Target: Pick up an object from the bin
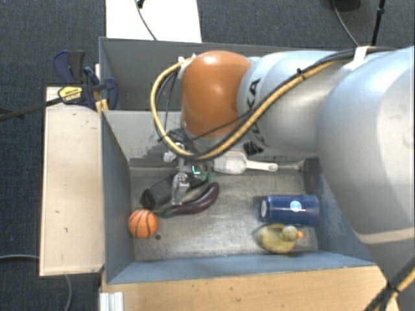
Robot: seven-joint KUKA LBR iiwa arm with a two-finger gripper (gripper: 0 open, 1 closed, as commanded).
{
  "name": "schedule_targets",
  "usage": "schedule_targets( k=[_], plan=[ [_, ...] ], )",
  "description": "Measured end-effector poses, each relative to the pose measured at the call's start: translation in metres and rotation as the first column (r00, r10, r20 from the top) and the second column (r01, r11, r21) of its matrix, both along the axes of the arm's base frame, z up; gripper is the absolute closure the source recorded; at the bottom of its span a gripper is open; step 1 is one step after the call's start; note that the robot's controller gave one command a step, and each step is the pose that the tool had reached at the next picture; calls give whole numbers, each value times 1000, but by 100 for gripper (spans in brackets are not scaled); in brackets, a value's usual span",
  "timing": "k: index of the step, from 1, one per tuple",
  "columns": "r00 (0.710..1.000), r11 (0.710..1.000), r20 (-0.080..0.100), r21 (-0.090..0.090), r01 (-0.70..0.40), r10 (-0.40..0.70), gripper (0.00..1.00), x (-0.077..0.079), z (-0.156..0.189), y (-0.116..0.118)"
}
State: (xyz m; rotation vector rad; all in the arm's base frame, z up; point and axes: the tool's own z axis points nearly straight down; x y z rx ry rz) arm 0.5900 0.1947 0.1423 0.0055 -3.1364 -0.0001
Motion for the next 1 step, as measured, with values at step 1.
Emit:
schedule_targets(
  k=[1],
  plan=[
    [1000, 1000, 8, 2, 5, -5, 0, 2, 5, -1]
  ],
)
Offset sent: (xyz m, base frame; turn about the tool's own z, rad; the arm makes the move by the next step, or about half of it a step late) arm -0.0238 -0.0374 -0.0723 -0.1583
